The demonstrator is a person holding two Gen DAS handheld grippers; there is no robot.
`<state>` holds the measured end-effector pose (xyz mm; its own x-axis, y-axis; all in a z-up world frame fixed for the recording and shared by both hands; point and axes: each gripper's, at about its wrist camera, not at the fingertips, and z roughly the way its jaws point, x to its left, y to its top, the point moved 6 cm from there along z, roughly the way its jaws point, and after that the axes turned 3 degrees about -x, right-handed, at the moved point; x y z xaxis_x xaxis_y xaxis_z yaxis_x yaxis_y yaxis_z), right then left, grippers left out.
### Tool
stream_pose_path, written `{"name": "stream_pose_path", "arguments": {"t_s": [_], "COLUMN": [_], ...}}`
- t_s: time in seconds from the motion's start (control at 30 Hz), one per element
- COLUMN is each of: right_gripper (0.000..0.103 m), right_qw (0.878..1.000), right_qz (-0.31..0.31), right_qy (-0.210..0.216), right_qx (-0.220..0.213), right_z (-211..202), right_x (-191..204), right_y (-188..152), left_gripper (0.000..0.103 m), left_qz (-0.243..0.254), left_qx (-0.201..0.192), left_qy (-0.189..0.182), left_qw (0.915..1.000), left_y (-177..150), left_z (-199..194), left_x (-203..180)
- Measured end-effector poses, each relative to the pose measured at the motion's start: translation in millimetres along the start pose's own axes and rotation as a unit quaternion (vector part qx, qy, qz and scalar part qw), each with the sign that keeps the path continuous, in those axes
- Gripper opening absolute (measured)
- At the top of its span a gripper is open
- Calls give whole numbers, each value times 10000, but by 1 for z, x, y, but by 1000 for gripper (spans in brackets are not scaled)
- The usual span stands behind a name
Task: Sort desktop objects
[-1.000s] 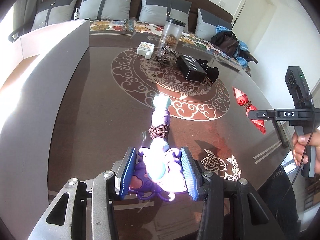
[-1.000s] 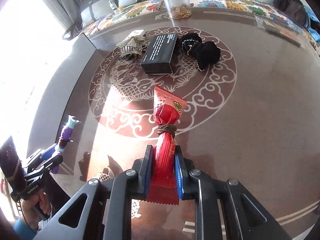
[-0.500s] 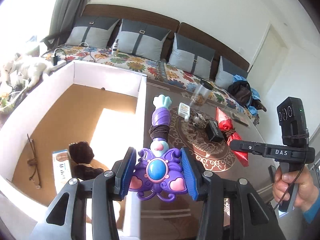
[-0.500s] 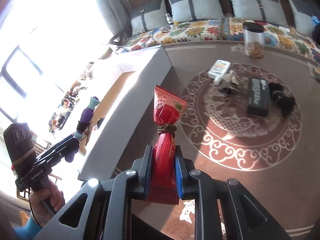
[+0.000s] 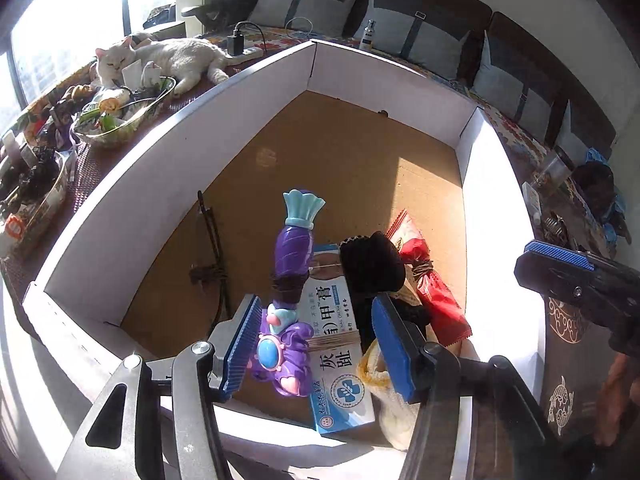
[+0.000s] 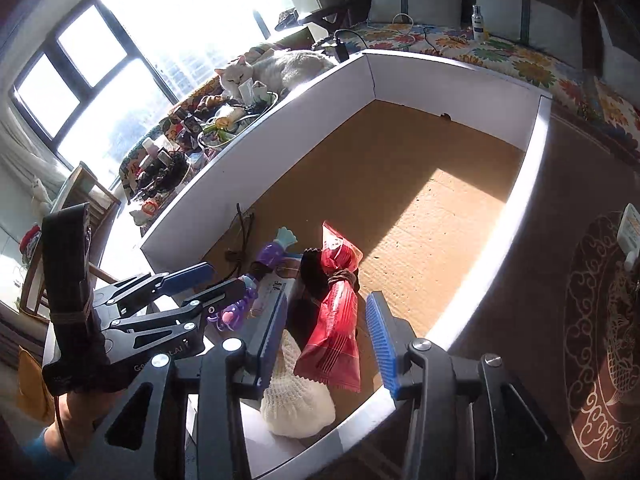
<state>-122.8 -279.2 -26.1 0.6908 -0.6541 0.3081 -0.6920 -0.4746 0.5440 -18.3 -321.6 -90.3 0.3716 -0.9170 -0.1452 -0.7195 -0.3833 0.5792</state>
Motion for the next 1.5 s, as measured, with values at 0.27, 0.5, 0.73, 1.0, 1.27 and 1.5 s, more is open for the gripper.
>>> {"name": "stream_pose_path", "arguments": {"t_s": [0.27,0.5,0.73,1.0,1.27,1.5], "right_gripper": [94,96,96,97,103,103], "right_qw": [9842,9428,9181,9148,9170,9168], "right_qz": [298,1195,1800,1962,1939,1933], "right_qy": [-844,-2909,-3451,-3410,-3374,-3384], "right_qx": [-1528,-1110,-740,-914,-872,-872], "right_z": [-108,-169,-192,-186,-181,-181], "right_x": [-89,-258,-339,-349,-347,-346], "right_y": [-55,-180,-252,-261,-260,-260], "left_gripper": [84,103,103,103,103,103], "left_qz": [289,1182,1837,2176,2147,2146], "left_qx": [-812,-784,201,151,-35,-36], "left_qy": [-558,-1672,-1334,-702,-721,-723], "left_qw": [9947,9757,9737,9734,9740,9740], "left_y": [-6,-51,-109,-92,-88,-88], "left_z": [-62,-81,28,92,95,95], "left_x": [-79,-218,-303,-340,-343,-343]}}
